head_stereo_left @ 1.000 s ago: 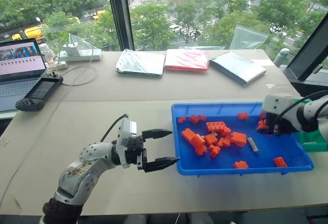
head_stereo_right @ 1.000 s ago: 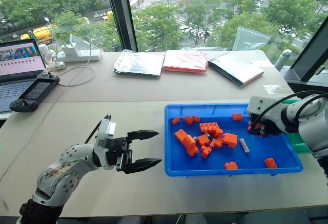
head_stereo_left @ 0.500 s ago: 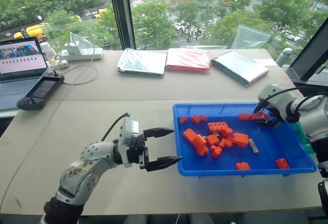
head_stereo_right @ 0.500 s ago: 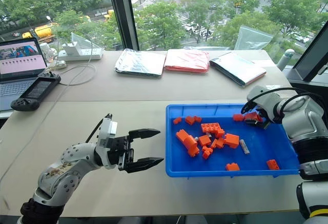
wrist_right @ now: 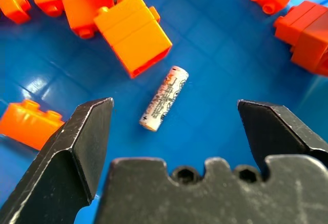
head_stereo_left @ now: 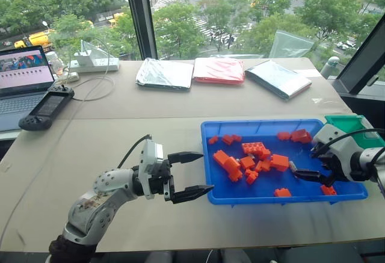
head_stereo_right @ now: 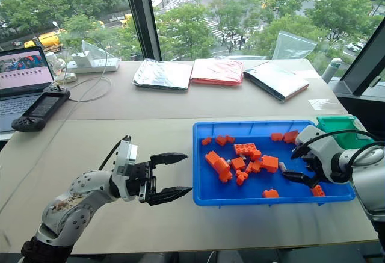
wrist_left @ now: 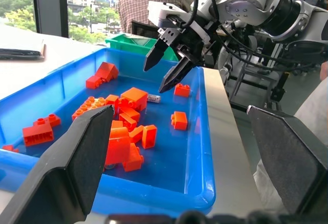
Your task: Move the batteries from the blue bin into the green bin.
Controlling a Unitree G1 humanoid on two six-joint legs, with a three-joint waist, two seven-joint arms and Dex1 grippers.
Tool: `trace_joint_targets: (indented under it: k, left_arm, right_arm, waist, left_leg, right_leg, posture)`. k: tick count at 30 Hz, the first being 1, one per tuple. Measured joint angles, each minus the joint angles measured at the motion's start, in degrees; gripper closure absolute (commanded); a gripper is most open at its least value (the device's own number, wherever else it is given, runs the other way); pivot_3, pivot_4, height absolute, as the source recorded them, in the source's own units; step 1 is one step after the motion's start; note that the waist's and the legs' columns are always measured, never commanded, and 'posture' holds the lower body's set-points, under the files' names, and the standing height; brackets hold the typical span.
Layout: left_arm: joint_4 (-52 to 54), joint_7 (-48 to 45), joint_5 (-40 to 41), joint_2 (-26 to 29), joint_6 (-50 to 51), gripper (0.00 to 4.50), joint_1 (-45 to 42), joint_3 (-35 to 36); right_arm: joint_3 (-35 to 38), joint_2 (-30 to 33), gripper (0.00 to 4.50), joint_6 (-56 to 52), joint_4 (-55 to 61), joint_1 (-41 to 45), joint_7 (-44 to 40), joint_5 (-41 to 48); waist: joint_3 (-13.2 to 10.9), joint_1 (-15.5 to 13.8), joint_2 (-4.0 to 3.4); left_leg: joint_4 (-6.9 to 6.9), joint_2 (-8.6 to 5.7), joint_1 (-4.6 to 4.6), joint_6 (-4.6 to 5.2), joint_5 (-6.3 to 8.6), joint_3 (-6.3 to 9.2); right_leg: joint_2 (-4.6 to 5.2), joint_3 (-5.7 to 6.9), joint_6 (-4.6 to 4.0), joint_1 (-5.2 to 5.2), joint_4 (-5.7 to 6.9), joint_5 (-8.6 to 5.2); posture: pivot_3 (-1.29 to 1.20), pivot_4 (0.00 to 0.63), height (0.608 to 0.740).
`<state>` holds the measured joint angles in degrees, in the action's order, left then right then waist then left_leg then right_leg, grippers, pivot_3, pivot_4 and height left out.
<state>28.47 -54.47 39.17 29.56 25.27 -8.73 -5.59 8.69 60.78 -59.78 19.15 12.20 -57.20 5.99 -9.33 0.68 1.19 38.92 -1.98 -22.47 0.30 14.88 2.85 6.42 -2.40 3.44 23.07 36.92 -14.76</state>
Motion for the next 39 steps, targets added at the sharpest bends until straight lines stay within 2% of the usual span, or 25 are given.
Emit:
trace_joint_targets:
  k: [9, 13, 20, 23, 30, 34, 39]
  left_arm:
    - [0.0, 0.0, 0.41, 0.25, 0.14, 0.0, -0.35, 0.0]
    - [0.01, 0.1, 0.44, 0.23, 0.15, 0.0, -0.45, -0.01]
    - [0.01, 0.9, 0.44, 0.08, 0.15, 0.0, -0.52, -0.03]
    - [0.01, 1.03, 0.44, -0.08, 0.15, 0.0, -0.78, -0.05]
    - [0.01, 1.08, 0.45, -0.12, 0.15, 0.0, -0.8, -0.09]
    - [0.01, 1.0, 0.5, -0.12, 0.15, 0.0, -0.97, -0.09]
    - [0.0, 0.8, 0.6, -0.06, 0.15, 0.0, -1.27, -0.09]
  right_arm:
    - [-1.65, -6.42, 0.02, -1.22, -3.06, -1.99, 7.33, 1.44]
    - [-1.72, -6.94, 0.97, 0.98, -4.18, -2.27, 8.7, 1.69]
    - [-2.08, -7.19, 3.41, 3.57, -6.53, -2.25, 10.01, 2.0]
    - [-2.38, -7.01, 4.22, 4.0, -7.0, -2.19, 10.13, 2.01]
    - [-2.14, -6.32, 4.22, 4.17, -7.3, -2.87, 11.38, 2.01]
    - [-0.53, -6.44, 4.22, 3.26, -8.76, -2.7, 15.11, 1.77]
    - [7.22, -7.75, 4.22, -0.18, -8.37, 2.22, 22.57, 1.52]
  waist:
    - [0.0, -0.15, 0.01]
    - [0.01, -0.07, 0.04]
    - [0.02, -0.16, 0.05]
    - [0.02, -0.18, 0.06]
    - [0.02, -0.28, 0.06]
    - [0.01, -0.35, 0.06]
    - [0.02, -0.23, 0.02]
  left_leg:
    - [0.0, -0.02, -0.01, 0.0, 0.0, 0.0]
    - [-0.01, 0.0, 0.06, 0.0, 0.0, 0.01]
    - [-0.01, 0.0, 0.21, 0.0, 0.0, 0.05]
    - [-0.01, 0.0, 0.28, 0.01, 0.0, 0.07]
    - [-0.01, 0.0, 0.32, 0.01, 0.0, 0.09]
    - [-0.01, -0.01, 0.31, 0.01, 0.0, 0.08]
    - [-0.06, 0.0, 0.18, 0.01, 0.0, 0.05]
  right_leg:
    - [0.01, 0.0, 0.0, 0.0, -0.02, 0.0]
    - [-0.01, 0.01, 0.0, -0.08, -0.04, 0.0]
    - [-0.01, 0.05, 0.0, -0.32, -0.13, 0.0]
    - [-0.01, 0.09, 0.0, -0.41, -0.16, 0.0]
    - [-0.01, 0.11, 0.01, -0.49, -0.19, -0.01]
    - [0.0, 0.1, 0.01, -0.48, -0.2, -0.01]
    - [-0.01, 0.05, 0.01, -0.26, -0.13, -0.01]
  posture:
    - [0.0, 0.15, 0.74]
    - [0.0, 0.15, 0.74]
    - [0.0, 0.15, 0.74]
    - [0.0, 0.15, 0.74]
    - [0.0, 0.15, 0.74]
    - [0.0, 0.15, 0.74]
    - [0.0, 0.15, 0.74]
